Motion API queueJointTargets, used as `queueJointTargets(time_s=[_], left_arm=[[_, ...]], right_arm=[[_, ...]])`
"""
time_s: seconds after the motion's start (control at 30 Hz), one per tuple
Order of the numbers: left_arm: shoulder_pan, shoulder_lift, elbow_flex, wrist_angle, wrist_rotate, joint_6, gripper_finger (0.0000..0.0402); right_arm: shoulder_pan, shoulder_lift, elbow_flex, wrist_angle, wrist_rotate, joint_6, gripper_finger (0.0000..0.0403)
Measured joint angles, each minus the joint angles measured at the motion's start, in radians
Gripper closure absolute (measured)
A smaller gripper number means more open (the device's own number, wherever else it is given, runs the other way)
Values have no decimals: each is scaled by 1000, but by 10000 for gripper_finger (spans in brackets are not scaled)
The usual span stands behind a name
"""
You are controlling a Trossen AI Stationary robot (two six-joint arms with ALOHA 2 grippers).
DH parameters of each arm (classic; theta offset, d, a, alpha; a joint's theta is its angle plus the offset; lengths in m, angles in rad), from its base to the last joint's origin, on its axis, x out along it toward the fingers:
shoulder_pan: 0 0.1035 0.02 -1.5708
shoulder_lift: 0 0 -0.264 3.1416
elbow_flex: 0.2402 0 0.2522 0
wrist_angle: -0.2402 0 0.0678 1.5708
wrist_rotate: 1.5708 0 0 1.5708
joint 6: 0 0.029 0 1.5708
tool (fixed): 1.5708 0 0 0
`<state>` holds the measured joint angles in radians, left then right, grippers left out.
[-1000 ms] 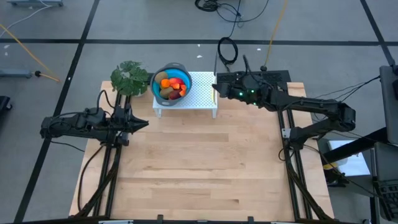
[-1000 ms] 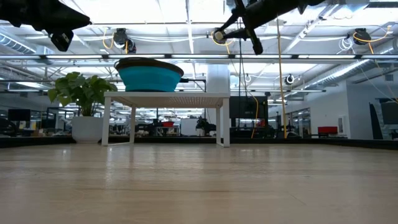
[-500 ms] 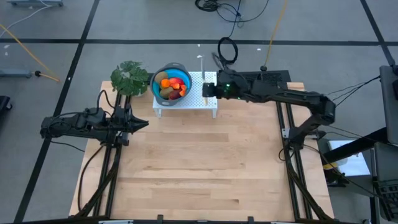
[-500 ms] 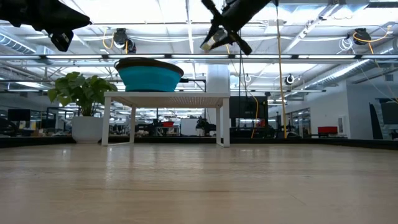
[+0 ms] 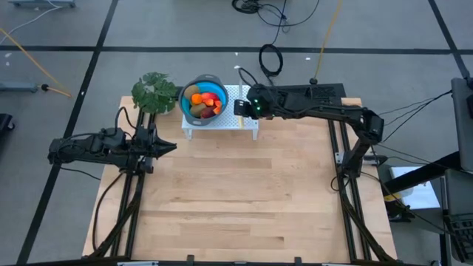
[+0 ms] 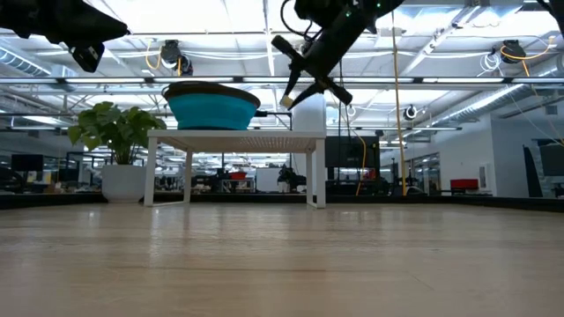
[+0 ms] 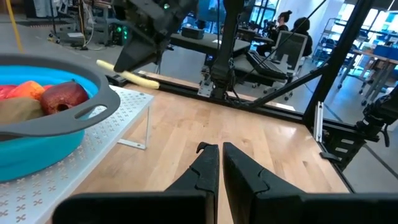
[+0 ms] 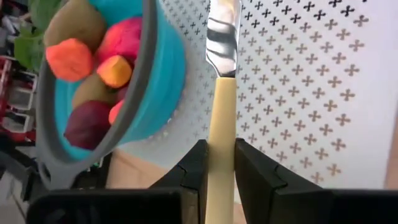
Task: Pick & Place Fruit
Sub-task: Put the yellow table knife on the shelf
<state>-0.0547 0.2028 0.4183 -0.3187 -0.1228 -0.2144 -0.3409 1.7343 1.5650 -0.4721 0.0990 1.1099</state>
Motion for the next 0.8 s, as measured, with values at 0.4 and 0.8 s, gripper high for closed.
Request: queueJointTargets(time_s=[0.4, 0.8], left_arm=[[0, 0, 0, 1, 0, 2, 382], [0, 0, 0, 2, 0, 2, 382]], right_arm=[[-24, 31, -1, -57, 2, 24, 351], [-29, 63, 0, -49, 1, 27, 351]])
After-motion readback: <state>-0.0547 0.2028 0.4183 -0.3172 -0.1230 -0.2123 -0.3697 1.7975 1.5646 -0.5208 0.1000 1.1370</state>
